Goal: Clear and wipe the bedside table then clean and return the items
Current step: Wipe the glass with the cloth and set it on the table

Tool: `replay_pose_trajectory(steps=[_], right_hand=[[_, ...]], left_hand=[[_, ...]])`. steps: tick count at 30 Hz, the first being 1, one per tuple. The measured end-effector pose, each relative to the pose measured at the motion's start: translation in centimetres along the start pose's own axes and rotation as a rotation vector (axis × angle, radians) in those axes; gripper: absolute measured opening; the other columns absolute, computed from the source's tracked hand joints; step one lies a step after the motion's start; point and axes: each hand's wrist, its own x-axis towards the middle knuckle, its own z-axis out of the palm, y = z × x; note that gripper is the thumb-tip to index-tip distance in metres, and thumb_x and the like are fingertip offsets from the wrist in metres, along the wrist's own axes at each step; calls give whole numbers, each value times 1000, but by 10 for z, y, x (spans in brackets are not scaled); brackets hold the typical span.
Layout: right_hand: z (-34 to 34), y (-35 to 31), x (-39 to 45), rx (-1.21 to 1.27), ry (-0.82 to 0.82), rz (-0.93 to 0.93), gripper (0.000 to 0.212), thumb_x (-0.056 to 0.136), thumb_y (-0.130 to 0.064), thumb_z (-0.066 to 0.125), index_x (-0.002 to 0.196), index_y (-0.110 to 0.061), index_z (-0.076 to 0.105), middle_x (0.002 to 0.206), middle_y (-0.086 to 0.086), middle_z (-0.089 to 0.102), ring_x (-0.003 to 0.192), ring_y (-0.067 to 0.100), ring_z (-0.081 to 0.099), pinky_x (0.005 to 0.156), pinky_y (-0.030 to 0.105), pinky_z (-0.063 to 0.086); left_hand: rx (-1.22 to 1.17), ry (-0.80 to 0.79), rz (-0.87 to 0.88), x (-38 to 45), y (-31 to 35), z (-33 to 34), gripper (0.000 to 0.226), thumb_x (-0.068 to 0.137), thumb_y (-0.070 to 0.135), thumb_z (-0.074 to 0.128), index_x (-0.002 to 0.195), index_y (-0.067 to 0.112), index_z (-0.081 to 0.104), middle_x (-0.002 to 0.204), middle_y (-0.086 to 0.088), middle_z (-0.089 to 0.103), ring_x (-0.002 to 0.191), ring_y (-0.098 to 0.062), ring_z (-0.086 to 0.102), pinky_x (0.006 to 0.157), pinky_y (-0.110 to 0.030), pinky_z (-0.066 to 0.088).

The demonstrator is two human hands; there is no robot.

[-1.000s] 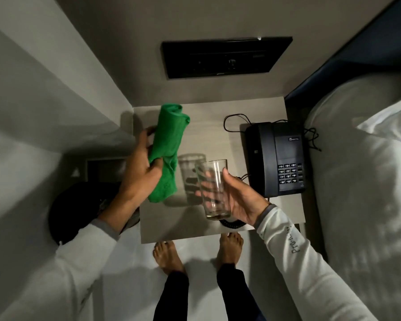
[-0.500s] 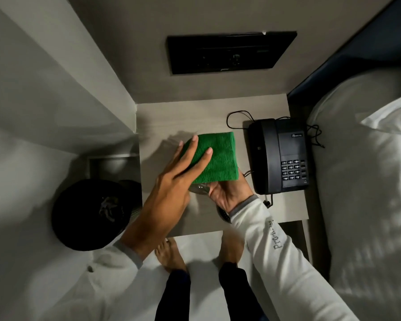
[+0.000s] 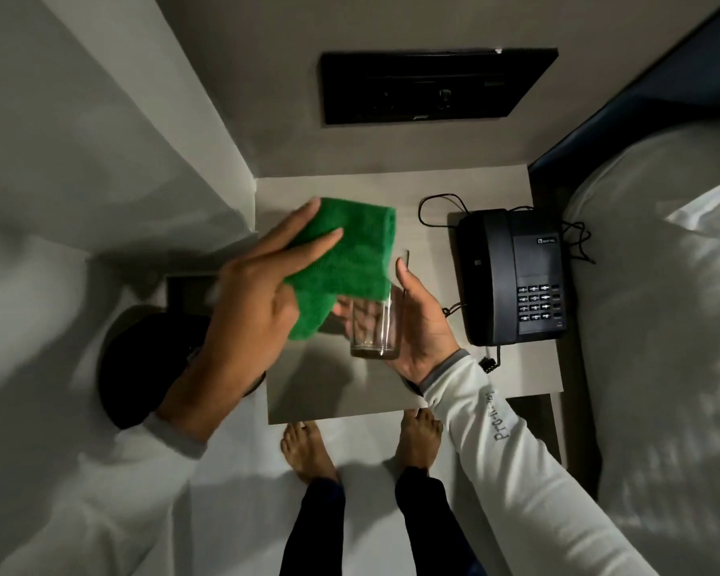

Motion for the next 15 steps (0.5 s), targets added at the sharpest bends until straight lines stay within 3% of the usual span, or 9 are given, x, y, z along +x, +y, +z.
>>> replay_pose_trajectory(steps=[2,4,6,9,12,15], right_hand=[[6,1,-1,58,-19,14,76,74,-52,74,135,-9,58,124,18,66,104,32,67,91,46,56],[7,-2,-3,98,-24,-20,57,84,-48,56,126,-11,64,120,16,68,105,34,67,95,52,53],[3,-4,-5,115,-29,-42,52,92,-42,41,123,-9,66,120,17,68,107,34,66,97,53,51],[-3,-5,-6,133,-55,-41,49,93,-35,38,113,-7,73,114,17,72,102,32,70,90,49,57],[-2,-7,-6,98,-29,-32,47,93,-36,41,108,-7,75,106,18,74,94,29,74,83,45,62],[-2,-9,0,14,0,-45,45,92,-43,55,121,-10,64,118,18,69,103,28,71,91,43,60]], left_hand=[[52,-113,22,10,3,13,74,70,-25,43,135,6,61,156,-15,42,146,-28,40,124,-24,21],[148,-216,63,9,2,27,84,69,-31,50,141,13,56,159,-12,38,148,-32,35,124,-33,20],[196,-235,93,2,0,33,89,67,-33,51,142,16,56,160,-11,37,149,-37,33,120,-47,25],[212,-212,132,-9,-1,33,78,73,-23,37,138,12,60,157,-14,41,147,-40,35,118,-52,28],[183,-257,160,-15,-3,27,76,72,-25,39,134,11,64,155,-13,44,147,-38,35,123,-37,26],[116,-383,160,-15,-6,14,76,67,-27,43,130,9,66,153,-11,46,148,-33,33,125,-25,20]])
